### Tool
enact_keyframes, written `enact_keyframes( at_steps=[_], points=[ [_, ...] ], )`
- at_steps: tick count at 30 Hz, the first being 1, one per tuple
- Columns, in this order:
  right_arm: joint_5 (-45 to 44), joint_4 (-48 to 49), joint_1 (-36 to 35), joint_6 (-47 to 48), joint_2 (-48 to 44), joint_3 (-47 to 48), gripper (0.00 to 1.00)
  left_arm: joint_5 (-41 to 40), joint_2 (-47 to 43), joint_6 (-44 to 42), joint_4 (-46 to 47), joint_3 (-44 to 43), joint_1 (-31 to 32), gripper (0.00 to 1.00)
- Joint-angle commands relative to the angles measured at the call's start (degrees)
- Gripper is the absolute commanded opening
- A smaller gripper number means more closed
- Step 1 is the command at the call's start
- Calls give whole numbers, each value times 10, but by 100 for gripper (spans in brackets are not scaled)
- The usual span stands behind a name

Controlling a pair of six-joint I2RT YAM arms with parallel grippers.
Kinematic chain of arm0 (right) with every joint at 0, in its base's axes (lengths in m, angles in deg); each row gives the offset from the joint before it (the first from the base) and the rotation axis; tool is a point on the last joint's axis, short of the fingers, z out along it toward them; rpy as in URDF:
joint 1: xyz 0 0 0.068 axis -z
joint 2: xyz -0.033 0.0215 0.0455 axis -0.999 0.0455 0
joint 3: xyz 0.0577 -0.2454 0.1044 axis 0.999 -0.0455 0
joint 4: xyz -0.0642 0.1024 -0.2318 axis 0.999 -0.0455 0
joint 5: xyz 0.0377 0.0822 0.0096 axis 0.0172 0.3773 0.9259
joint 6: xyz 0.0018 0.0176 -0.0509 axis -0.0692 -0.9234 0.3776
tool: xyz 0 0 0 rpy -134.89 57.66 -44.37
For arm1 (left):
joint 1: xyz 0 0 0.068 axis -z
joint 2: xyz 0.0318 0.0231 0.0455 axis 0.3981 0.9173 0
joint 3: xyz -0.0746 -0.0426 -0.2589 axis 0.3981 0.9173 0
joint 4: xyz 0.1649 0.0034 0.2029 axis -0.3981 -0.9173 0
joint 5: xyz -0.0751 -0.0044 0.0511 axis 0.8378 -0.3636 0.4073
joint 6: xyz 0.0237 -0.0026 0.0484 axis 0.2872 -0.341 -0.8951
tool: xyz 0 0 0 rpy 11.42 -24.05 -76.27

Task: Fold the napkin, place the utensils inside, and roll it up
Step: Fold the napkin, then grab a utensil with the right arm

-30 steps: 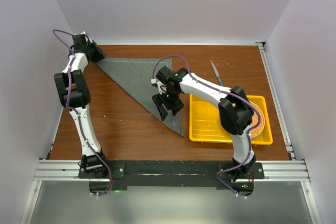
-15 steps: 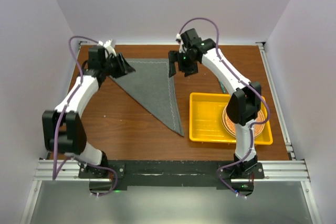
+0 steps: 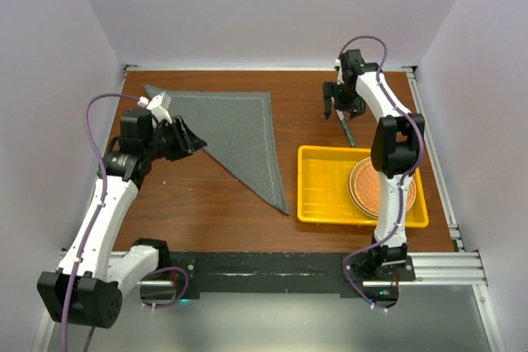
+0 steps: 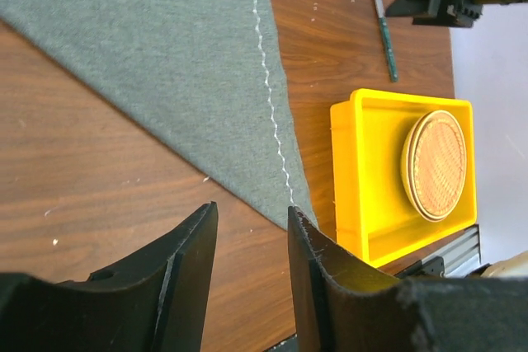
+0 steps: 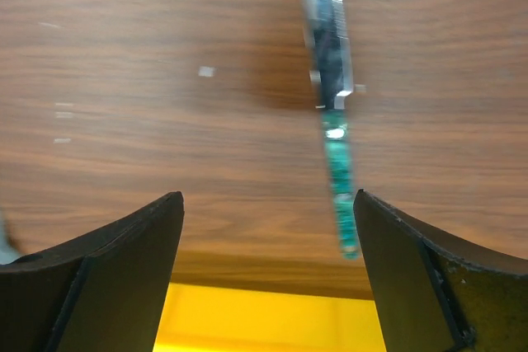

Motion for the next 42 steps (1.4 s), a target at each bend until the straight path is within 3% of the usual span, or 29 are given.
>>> enact_keyframes(
  at_steps=[1, 6, 12, 18, 21, 22, 26, 30, 38, 42],
  points=[
    [-3, 21, 1, 68, 0, -5, 84, -33, 45, 0, -65, -96, 5, 45],
    [9, 20, 11, 94, 41, 9, 77, -51, 88, -19, -80, -200, 44, 45],
    [3, 29, 20, 100, 42, -25, 72, -82, 114, -42, -80, -257, 78, 46],
    [12, 51, 26, 99, 28, -88, 60, -118, 132, -65, -92, -297, 97, 46],
    [10, 55, 29, 98, 29, -99, 38, -123, 130, -64, -93, -293, 97, 47],
    [8, 55, 29, 99, 32, -97, 25, -124, 130, -64, -95, -292, 97, 47],
    [2, 50, 29, 102, 51, -69, 16, -126, 125, -58, -96, -280, 97, 46],
    [0, 42, 28, 106, 62, -16, 0, -123, 118, -51, -104, -276, 96, 46],
    [9, 55, -11, 101, -2, 7, 0, -123, 72, 1, -115, -231, 95, 46],
    [13, 21, -62, 108, -9, 72, 0, -164, 50, 31, -153, -229, 94, 47]
  ],
)
